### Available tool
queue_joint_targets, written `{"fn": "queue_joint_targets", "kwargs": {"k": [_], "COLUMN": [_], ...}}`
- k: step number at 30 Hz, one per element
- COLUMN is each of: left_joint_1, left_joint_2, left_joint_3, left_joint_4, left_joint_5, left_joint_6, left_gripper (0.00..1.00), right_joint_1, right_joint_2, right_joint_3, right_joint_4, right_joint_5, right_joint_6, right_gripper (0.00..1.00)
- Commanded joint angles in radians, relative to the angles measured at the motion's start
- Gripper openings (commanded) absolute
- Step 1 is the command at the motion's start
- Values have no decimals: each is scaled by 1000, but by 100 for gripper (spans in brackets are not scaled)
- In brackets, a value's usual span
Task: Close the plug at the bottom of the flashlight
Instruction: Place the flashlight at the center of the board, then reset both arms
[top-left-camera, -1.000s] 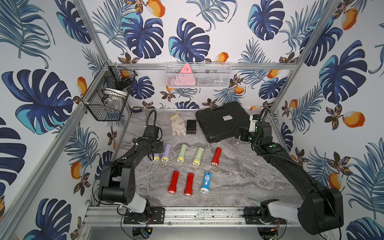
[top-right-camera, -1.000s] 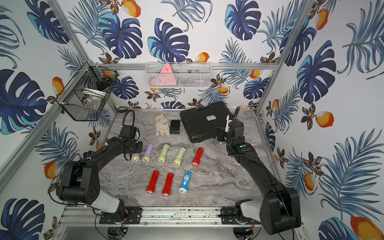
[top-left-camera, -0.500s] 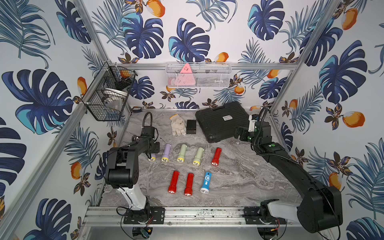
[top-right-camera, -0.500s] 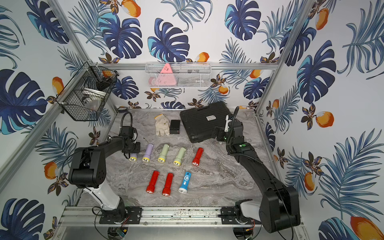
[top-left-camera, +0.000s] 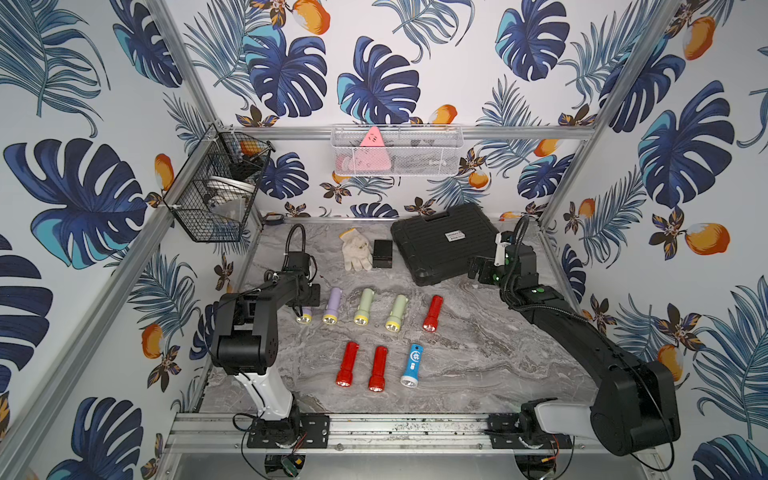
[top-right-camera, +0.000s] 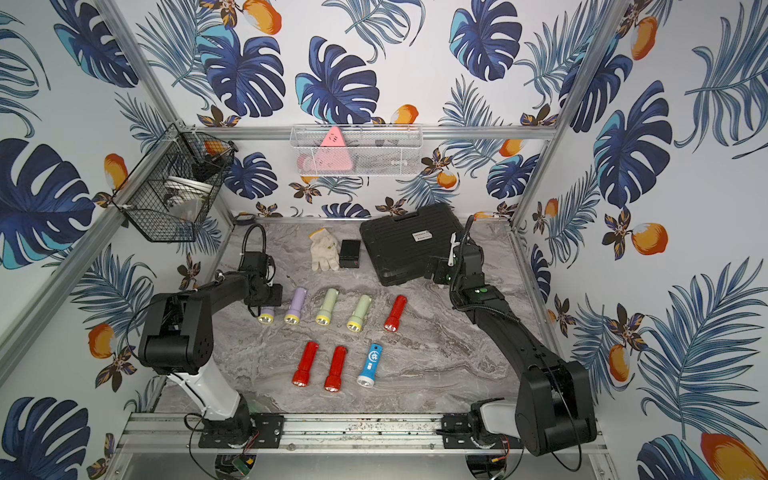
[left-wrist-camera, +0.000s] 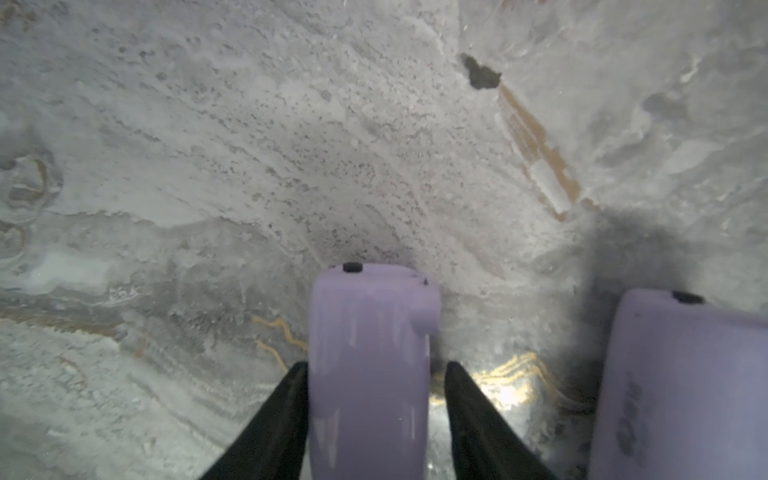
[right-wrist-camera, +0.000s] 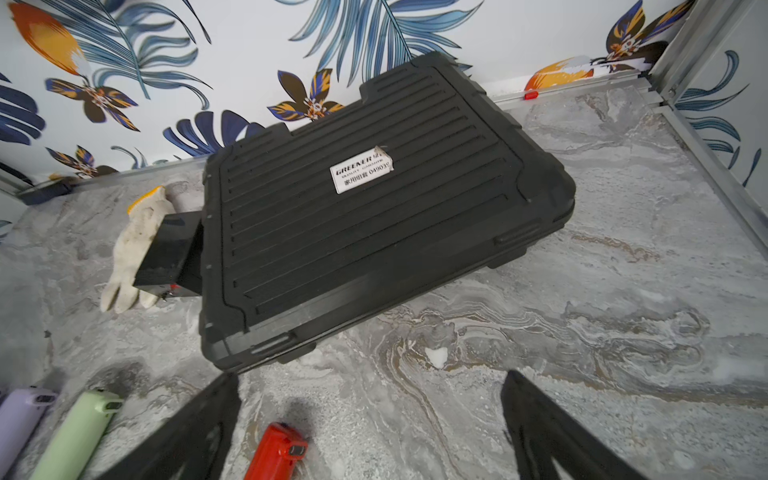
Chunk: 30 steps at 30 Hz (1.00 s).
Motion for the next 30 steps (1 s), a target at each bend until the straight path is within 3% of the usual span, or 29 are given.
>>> {"fn": "queue_joint_targets", "kwargs": {"k": [1,3,4,9,13,16,21,24,27,30], "left_joint_1": [1,1,1,1,-3,-18,-38,-39,-45,-57], "left_joint_2": [-23,-38,-49,-138,-187,-206,-240,-270,-319,-346], "left_joint_3": [30,68,81,99,72,27,-99,-180,-271,-387], "left_joint_4": [-32,-55,-58,-26,49,138,348,446,581,782], "left_joint_5": [9,5,0,12,59,103,137,147,144,152], "left_joint_6": [-17,-26,-30,-58,-74,-80,-81,-57,-30,12], "left_gripper": [77,96,99,99,99,99,99,99,99,99], "right_joint_1": [-7,-23,-31,-90,-163,-193,-209,-211,-213,-206], "right_joint_2": [29,49,57,112,166,174,195,231,275,271], "right_joint_3": [-16,-46,-63,-151,-182,-255,-338,-430,-463,-458], "right_joint_4": [62,111,135,264,290,418,587,818,933,892], "right_joint_5": [86,126,142,240,223,222,240,250,242,208], "right_joint_6": [-35,-41,-45,-82,-41,-47,-61,-63,-86,-91], "right_gripper": [100,100,100,100,100,100,100,100,100,100]}}
